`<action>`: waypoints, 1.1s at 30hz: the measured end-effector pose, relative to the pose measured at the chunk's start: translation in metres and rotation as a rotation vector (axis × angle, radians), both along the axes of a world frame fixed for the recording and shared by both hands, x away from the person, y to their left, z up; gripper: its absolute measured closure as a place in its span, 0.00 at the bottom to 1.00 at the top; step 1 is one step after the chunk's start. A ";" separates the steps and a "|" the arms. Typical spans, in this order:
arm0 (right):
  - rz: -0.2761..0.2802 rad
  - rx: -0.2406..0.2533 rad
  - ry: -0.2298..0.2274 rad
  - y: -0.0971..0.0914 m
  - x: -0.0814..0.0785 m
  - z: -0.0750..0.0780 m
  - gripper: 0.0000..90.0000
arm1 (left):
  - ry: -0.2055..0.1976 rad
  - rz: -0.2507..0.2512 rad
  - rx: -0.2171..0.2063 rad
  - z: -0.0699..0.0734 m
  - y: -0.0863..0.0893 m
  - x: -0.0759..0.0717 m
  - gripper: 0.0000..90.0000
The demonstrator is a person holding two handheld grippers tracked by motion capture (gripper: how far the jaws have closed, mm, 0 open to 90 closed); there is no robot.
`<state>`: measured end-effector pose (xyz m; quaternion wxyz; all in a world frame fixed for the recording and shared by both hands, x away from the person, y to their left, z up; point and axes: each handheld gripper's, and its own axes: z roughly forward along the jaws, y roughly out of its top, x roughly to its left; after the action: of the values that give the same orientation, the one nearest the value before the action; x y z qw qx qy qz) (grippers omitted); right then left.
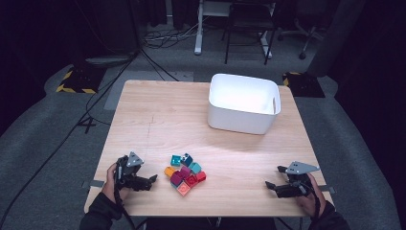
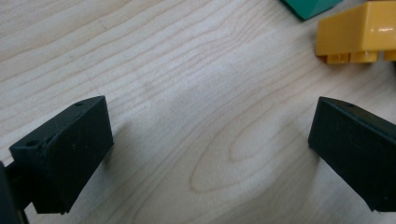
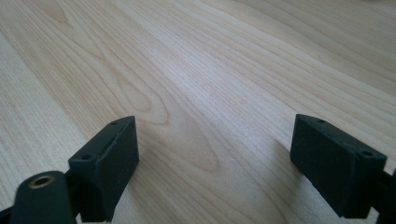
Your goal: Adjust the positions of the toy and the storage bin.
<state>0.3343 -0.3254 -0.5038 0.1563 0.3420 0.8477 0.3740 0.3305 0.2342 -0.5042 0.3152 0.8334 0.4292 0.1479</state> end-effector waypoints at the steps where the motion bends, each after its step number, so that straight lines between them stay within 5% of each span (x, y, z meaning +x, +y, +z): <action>1: -0.002 0.003 0.001 0.000 0.000 0.000 0.17 | 0.002 -0.006 0.000 0.000 0.000 -0.003 0.00; 6: 0.010 0.002 0.000 -0.001 -0.001 0.000 0.15 | 0.000 -0.027 -0.005 0.000 0.001 -0.016 0.00; 10: 0.071 -0.014 0.009 0.000 -0.004 0.000 0.11 | -0.005 -0.058 -0.003 0.000 0.001 -0.024 0.00; 16: 0.033 -0.033 -0.007 -0.002 -0.005 0.004 0.20 | 0.000 -0.099 0.003 0.000 -0.003 -0.026 0.00; 20: 0.057 -0.001 -0.003 -0.003 -0.003 0.008 0.19 | -0.002 -0.096 0.006 0.000 -0.003 -0.026 0.00; 22: 0.066 0.031 -0.034 -0.002 -0.004 0.016 0.19 | -0.004 -0.089 0.004 0.000 -0.004 -0.026 0.00; 33: 0.009 0.016 -0.094 -0.004 0.005 0.037 0.27 | -0.004 -0.109 0.001 0.000 -0.011 -0.027 0.00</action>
<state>0.3394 -0.3298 -0.4667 0.1916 0.3217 0.8380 0.3970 0.3037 0.2233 -0.5044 0.3232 0.8554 0.3825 0.1327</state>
